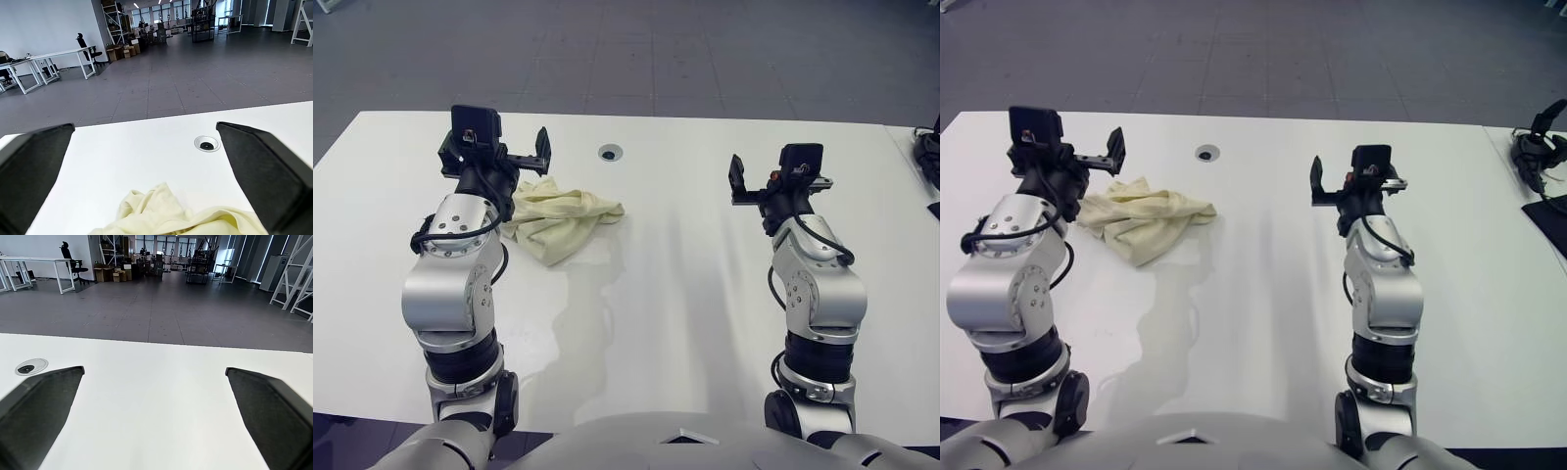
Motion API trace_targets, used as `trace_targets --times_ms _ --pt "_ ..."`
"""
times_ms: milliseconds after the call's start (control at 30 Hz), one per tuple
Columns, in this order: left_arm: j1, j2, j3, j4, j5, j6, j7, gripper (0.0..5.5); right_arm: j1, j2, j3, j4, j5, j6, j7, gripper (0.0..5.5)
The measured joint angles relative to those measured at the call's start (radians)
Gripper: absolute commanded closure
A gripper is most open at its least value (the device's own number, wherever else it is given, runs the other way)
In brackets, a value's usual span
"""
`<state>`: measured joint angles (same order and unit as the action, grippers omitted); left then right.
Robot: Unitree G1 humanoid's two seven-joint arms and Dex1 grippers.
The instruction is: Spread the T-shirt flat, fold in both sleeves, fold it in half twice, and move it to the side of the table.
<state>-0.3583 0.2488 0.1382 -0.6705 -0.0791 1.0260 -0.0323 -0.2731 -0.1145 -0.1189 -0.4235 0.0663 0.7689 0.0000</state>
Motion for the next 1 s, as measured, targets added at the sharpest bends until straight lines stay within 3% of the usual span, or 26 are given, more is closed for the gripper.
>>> trace_targets --times_ms 1000 --pt "0.027 -0.003 -0.004 -0.002 0.000 -0.002 0.019 0.12 -0.005 -0.017 0.011 0.001 0.001 0.000 0.005 0.10"
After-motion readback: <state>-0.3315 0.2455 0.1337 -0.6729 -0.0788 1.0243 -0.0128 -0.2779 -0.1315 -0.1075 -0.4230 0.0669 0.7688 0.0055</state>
